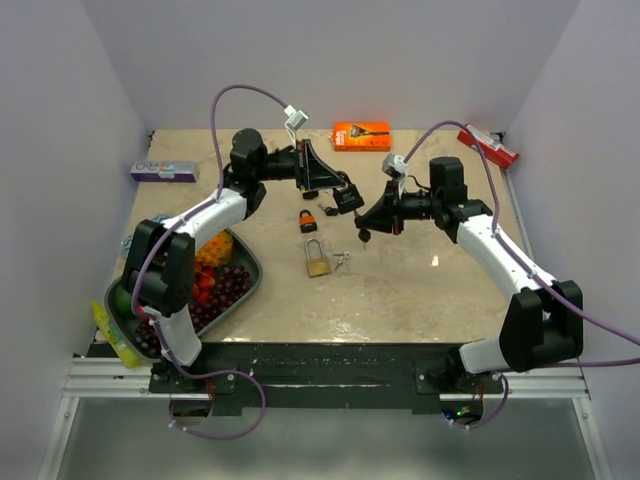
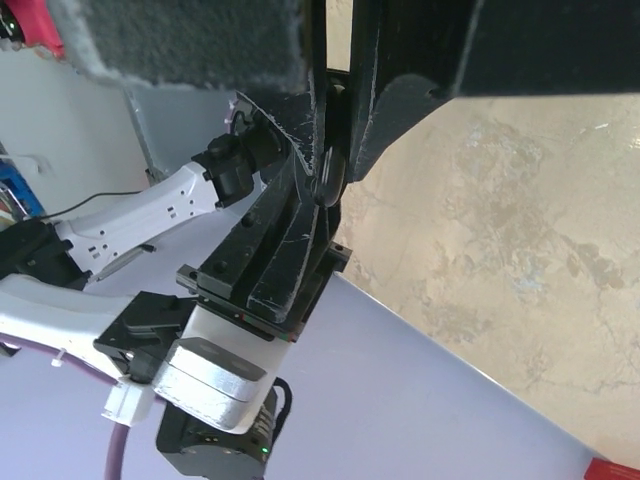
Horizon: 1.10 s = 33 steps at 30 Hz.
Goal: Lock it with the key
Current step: Place the key at the center of the board.
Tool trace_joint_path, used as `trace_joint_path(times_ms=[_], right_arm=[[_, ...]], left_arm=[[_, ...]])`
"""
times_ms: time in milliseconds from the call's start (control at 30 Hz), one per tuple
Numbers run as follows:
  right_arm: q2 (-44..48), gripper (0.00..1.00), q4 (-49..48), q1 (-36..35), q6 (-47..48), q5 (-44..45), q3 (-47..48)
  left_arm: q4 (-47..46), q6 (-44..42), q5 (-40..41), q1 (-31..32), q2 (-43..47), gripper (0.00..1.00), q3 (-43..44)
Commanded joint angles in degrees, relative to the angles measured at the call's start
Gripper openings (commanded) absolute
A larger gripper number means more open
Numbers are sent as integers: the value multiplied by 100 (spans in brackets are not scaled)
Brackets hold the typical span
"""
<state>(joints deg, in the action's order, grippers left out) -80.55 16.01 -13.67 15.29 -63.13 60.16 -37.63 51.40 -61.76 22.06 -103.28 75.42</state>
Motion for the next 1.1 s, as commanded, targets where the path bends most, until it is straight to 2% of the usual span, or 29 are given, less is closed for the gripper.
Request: trace_joint_path(times_ms=[0, 167, 400, 500, 600, 633, 667, 733, 767, 833, 867, 933, 967, 1067], right_arm=[[-329, 0, 2309, -65, 536, -752, -690], [-513, 0, 2371, -65, 414, -1139, -743], [-541, 0, 2715, -65, 625, -1158, -778], [-340, 0, 2320, -65, 213, -991, -795], [116, 0, 1460, -48, -639, -464, -970], [302, 0, 1136, -48, -928, -37, -1058], [477, 0, 393, -57, -1732, 176, -1163], [898, 0, -166, -48, -2317, 555, -1445], [953, 0, -482, -57, -2720, 696, -1515], [902, 0, -512, -74, -2882, 671, -1613], [849, 0, -328, -74, -2769, 706, -1613], [770, 0, -248, -83, -2698, 654, -1674], [726, 0, -265, -100, -2750, 610, -1718], [725, 0, -178, -302, -2707, 600, -1867]], left_arm=[[-1581, 239, 2238, -967, 493, 0, 992], [-2002, -15, 2098, -1029, 467, 0, 1282], [-2205, 107, 2071, -1169, 423, 0, 1599], [-1960, 221, 2001, -1152, 555, 0, 1398], [-1635, 222, 1782, -1134, 923, 0, 731], [-1521, 91, 1746, -1117, 1264, 0, 172], [-1163, -67, 1694, -1030, 1441, 0, -112], [-783, -601, 1544, -933, 2080, 0, -988], [-207, -839, 1526, -793, 2293, 0, -1237], [533, -1601, 1360, -634, 2784, 0, -1668], [1416, -1902, 1351, -450, 2909, 0, -1740], [2212, -2709, 1263, -291, 3138, 0, -1881], [2807, -2870, 1202, -151, 3191, 0, -1925], [3522, -3240, 1017, 112, 3236, 0, -2267]])
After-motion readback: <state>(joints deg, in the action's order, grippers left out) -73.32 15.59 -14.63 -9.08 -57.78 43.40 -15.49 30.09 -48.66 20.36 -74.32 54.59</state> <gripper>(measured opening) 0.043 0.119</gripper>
